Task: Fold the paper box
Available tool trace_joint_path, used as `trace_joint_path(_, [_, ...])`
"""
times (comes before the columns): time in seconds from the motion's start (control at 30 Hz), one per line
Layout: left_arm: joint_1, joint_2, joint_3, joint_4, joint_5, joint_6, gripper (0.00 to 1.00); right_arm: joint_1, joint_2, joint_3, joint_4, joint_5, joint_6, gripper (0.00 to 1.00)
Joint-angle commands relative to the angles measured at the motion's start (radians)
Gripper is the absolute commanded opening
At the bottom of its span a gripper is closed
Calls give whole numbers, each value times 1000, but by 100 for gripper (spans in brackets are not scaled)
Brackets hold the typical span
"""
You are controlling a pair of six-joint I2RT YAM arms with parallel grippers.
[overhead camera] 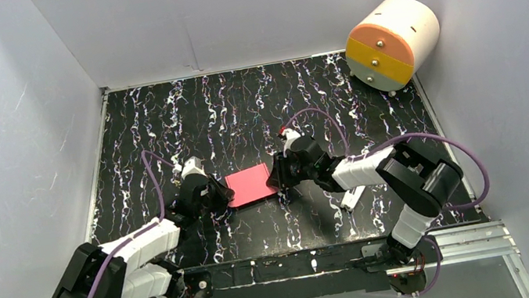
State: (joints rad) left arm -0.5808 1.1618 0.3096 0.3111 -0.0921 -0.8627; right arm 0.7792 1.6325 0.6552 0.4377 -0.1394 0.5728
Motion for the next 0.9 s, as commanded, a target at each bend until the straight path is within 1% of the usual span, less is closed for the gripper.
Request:
trace_joint_path(0.0, [-2,39,-20,-115,1,40,13,0,50,-34,90,-56,16,33])
trace_joint_path(0.17, [-2,52,-22,-109,11,45,13,-7,125,-96,134,-58,15,19])
trace_joint_path(0.27, [-2,58,-30,-109,11,49,13,-8,167,-125,137,-64,11,13])
trace_joint_path(0.37, [-2,63,-40,-105,8,52,12,-8,182,-144,129,-58,9,10])
trace_joint_path(0.47, [-2,84,-43,-90,2,73,5,-5,176,-138,95,-44,-2,7])
trace_joint_path(0.53, [-2,113,-36,-69,12,84,2,-4,162,-133,79,-38,-8,7])
trace_joint_path(0.6, [-2,148,-28,-48,26,86,1,-3,142,-124,68,-44,-10,7])
trace_joint_path(0.7, [-2,158,-36,30,73,45,2,-3,97,-120,62,-50,-5,7])
trace_joint_path(0.77, [-2,140,-38,60,74,22,3,-3,55,-121,50,-32,5,7])
trace_joint_path(0.8, [-2,134,-25,49,66,30,5,-3,36,-121,47,-21,8,9])
trace_joint_path(0.87, [-1,117,4,15,46,53,9,-5,1,-110,29,-10,0,17])
